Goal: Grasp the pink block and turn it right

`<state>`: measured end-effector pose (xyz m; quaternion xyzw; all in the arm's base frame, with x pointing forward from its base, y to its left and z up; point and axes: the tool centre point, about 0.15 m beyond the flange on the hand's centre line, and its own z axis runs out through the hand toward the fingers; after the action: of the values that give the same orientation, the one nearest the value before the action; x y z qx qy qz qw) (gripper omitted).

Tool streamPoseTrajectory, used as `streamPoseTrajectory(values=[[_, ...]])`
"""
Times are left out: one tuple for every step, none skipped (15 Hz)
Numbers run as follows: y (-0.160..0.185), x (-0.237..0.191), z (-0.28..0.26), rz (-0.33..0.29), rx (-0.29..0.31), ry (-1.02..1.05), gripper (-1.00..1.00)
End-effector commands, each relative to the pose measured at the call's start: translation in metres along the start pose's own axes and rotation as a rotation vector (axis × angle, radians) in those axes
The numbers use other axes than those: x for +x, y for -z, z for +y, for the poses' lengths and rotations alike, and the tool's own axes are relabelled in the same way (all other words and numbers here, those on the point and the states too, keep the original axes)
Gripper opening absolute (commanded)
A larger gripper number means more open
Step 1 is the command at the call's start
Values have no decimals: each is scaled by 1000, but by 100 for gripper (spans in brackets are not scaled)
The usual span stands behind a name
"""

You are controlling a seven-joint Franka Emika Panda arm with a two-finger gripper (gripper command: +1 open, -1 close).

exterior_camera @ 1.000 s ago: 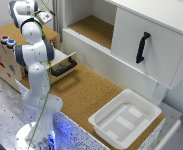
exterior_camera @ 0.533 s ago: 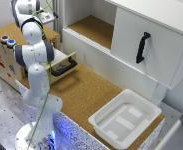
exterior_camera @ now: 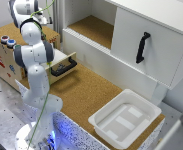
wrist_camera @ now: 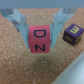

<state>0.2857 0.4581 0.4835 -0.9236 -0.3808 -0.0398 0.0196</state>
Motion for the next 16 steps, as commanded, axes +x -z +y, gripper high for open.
streamPoseTrajectory(values=[[-30,2,-1,22,-150,-215,-100],[-34,-2,5,25,-156,-276,-100],[-36,-8,12,25,-169,-345,-100],[-38,-14,19,59,-177,-435,-100],[-40,-15,24,101,-169,-510,-100],[-44,-11,26,145,-150,-557,-100],[-48,-3,28,182,-124,-582,-100],[-51,6,30,202,-109,-592,-100],[-53,17,32,213,-100,-580,-100],[-56,25,34,211,-87,-573,-100],[-59,28,36,199,-76,-562,-100],[-62,29,37,199,-64,-569,-100],[-63,29,39,196,-69,-569,-100],[-61,29,39,192,-75,-571,-100],[-58,29,40,195,-81,-555,100],[-53,30,39,185,-100,-536,100]])
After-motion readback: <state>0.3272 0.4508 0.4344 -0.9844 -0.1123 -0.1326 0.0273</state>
